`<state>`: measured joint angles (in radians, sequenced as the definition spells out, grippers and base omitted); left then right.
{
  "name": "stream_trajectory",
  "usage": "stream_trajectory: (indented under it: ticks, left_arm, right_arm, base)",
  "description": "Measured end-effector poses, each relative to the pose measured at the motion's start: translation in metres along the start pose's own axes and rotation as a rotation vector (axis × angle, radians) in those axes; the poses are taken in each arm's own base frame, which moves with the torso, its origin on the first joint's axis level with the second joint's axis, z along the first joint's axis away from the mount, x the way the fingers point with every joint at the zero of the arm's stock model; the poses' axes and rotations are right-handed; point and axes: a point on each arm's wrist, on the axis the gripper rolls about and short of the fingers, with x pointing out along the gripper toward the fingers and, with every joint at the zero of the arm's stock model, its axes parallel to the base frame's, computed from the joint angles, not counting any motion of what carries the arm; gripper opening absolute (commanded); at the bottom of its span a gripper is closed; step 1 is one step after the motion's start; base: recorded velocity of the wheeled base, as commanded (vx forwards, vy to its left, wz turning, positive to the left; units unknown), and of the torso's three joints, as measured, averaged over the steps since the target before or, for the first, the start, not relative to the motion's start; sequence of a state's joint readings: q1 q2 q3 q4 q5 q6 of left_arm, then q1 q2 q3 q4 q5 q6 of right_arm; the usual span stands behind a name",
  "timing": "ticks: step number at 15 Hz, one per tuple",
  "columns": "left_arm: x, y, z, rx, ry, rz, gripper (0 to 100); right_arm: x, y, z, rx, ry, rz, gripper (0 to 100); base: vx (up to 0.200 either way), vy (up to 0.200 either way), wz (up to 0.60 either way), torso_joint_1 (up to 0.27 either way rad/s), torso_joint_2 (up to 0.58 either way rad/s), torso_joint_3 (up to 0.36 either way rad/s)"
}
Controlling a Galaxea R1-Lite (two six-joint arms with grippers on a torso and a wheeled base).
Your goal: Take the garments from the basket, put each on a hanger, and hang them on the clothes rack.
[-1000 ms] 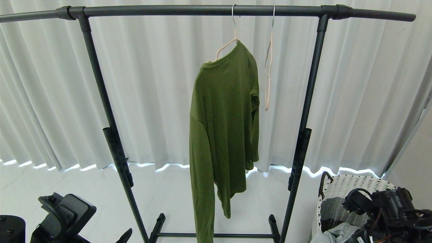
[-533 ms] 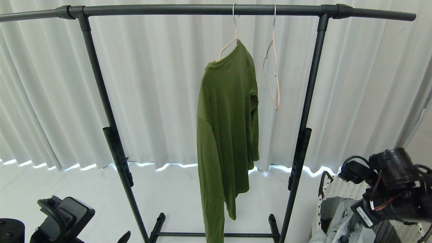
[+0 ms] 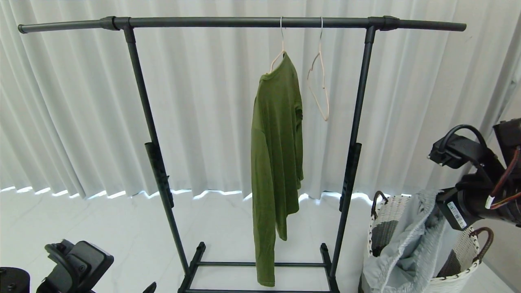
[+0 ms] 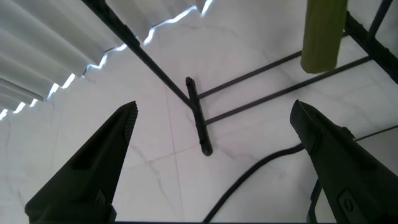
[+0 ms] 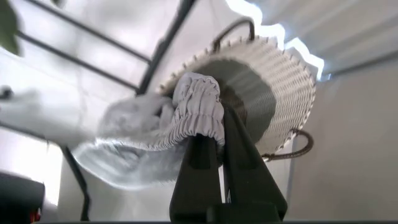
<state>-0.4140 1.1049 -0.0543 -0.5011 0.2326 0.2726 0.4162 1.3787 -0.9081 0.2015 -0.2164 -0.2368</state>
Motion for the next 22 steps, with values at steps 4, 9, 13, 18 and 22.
stream_trajectory:
  ticks: [4, 9, 13, 18, 22]
  left_arm:
    - [0.0, 0.0, 0.0, 0.001, -0.003, -0.002, 100]
    - [-0.005, -0.008, -0.005, 0.031, -0.028, -0.093, 100]
    - [-0.008, -0.007, 0.04, 0.019, -0.236, -0.286, 100]
    - [0.002, -0.039, 0.133, -0.091, -0.381, -0.547, 100]
    - [0.024, -0.098, 0.16, -0.103, -0.292, -0.711, 100]
  right_arm:
    - [-0.017, 0.009, 0.02, -0.003, -0.058, 0.05, 0]
    - [-0.036, 0.038, 0.051, 0.017, -0.139, 0.181, 0]
    - [-0.044, 0.051, 0.077, 0.002, -0.215, 0.233, 0]
    - [-0.06, 0.07, 0.097, 0.041, -0.289, 0.318, 0]
    - [-0.071, 0.074, 0.104, 0.04, -0.332, 0.349, 0]
  base:
    - [-0.15, 0.0, 0.0, 0.001, 0.0, 0.001]
    - [0.0, 0.0, 0.0, 0.0, 0.0, 0.0]
    - [0.0, 0.0, 0.0, 0.0, 0.0, 0.0]
    - [0.0, 0.0, 0.0, 0.0, 0.0, 0.0]
    - [0.0, 0.0, 0.0, 0.0, 0.0, 0.0]
